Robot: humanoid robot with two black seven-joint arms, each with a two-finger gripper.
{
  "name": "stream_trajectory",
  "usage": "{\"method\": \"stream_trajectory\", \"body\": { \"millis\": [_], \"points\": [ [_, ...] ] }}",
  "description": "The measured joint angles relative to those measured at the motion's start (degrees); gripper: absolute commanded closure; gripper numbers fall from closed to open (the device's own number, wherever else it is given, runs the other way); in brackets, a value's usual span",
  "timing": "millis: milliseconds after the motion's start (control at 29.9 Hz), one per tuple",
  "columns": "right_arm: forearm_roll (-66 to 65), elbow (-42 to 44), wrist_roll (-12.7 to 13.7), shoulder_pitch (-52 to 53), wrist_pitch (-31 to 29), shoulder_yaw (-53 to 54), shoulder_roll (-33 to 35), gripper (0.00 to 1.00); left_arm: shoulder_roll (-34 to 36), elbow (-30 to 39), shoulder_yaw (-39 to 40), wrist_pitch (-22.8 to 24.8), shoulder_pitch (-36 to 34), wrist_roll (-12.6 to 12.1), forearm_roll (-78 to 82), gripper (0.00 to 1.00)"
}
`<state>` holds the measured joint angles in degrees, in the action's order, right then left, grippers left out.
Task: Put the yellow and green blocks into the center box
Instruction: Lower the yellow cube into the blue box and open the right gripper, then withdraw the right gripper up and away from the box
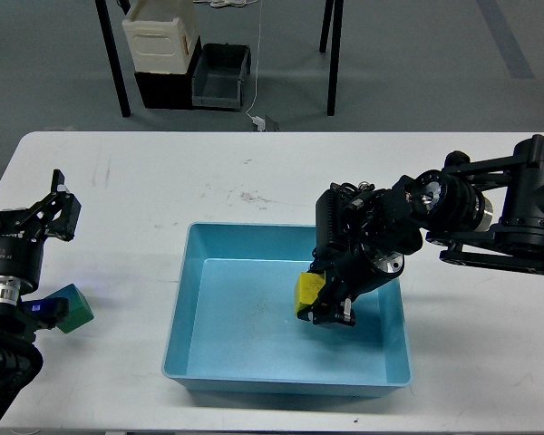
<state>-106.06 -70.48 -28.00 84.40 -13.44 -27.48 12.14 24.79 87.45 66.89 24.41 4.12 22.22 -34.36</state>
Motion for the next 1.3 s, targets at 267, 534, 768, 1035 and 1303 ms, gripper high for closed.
{"method": "stream_trajectory", "body": {
  "millis": [267, 534, 768, 1035, 1303],
  "points": [
    [1.48, 1.98, 0.01, -1.32, 0.39, 0.22, -0.10, 0.04, 0.31, 0.00, 1.91, -0.50, -0.09, -0.75, -0.24, 0.00],
    [5.26, 2.39, 0.00, -2.18, 0.89, 0.81, 0.00, 0.04, 0.91, 0.00, 2.19, -0.66, -0.41, -0.56, -0.42, 0.00],
    [8.06, 2.37, 0.00, -1.39, 0.98, 7.54, 2.24, 0.04, 3.57, -0.02, 3.61, -0.17, -0.70, 0.02, 1.35, 0.00],
    [13.08, 2.43, 0.00, -2.18, 1.26, 21.10, 5.00, 0.04, 6.37, -2.91, 5.85, -9.32, -3.65, 2.74, 16.54, 0.00],
    [16.14, 2.17, 0.00, -11.22, 4.80, 44.31, 4.41, 0.04, 11.92, -5.52, 7.78, -9.38, -5.63, 5.54, 24.70, 0.00]
  ]
}}
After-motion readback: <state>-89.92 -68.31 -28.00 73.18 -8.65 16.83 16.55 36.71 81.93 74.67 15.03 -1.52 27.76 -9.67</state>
